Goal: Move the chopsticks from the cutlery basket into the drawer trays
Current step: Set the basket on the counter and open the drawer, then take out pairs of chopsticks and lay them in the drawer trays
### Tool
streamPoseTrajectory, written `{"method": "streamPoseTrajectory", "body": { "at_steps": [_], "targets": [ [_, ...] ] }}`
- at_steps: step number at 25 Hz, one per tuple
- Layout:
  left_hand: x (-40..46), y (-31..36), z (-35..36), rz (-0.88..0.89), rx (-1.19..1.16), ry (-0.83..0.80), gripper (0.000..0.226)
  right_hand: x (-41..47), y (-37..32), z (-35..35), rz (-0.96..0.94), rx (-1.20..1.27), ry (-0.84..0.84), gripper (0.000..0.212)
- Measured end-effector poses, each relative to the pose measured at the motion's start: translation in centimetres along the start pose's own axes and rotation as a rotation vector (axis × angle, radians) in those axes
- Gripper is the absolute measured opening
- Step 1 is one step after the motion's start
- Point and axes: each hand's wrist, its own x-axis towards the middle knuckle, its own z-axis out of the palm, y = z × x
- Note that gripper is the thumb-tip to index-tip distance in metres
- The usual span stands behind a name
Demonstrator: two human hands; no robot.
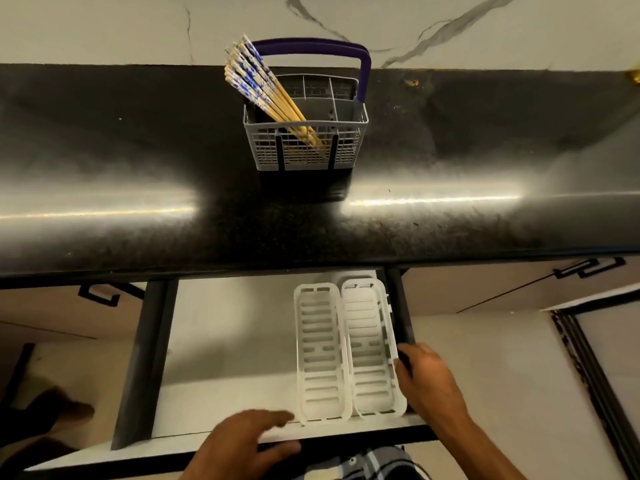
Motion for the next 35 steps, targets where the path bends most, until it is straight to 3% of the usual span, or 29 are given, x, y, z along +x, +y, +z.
{"method": "streamPoseTrajectory", "body": {
  "at_steps": [2, 4, 8, 10, 13, 16, 19, 25, 31, 35],
  "targets": [
    [1.3, -0.1, -3.9, -0.013, -0.032, 0.116, 0.057, 0.4, -1.9, -2.3, 0.029, 0.092, 0.098, 0.031],
    [3.8, 0.1, -9.2, -0.041, -0.186, 0.352, 0.061, 1.8, -5.2, -5.7, -0.008, 0.185, 0.166, 0.026],
    [11.5, 3.1, -21.1, 0.032, -0.316, 0.734, 0.027, 7.4, -14.0, -13.1, -0.286, 0.335, 0.347, 0.021],
    [16.1, 4.0, -25.4, -0.013, -0.545, 0.832, 0.013, 11.5, -18.5, -15.4, -0.419, 0.335, 0.393, 0.020],
    [21.7, 4.3, -29.1, -0.157, -0.802, 0.910, 0.010, 17.3, -24.8, -17.2, -0.549, 0.308, 0.404, 0.018],
    [25.0, 4.7, -30.0, -0.240, -0.725, 1.002, 0.027, 20.8, -28.8, -17.3, -0.594, 0.263, 0.385, 0.020],
    [26.6, 5.0, -30.1, -0.260, -0.645, 1.054, 0.030, 21.2, -29.3, -16.4, -0.609, 0.300, 0.414, 0.021],
    [27.1, 5.0, -31.1, -0.199, -0.744, 1.121, 0.025, 20.4, -27.0, -16.8, -0.559, 0.339, 0.444, 0.020],
    [20.5, 7.8, -39.2, -0.005, -0.472, 1.300, 0.025, 19.4, -27.0, -20.4, -0.531, 0.499, 0.516, 0.019],
    [15.8, 11.8, -47.0, 0.370, -0.630, 1.162, 0.015, 18.2, -29.0, -24.4, -0.553, 0.634, 0.450, 0.025]
  ]
}}
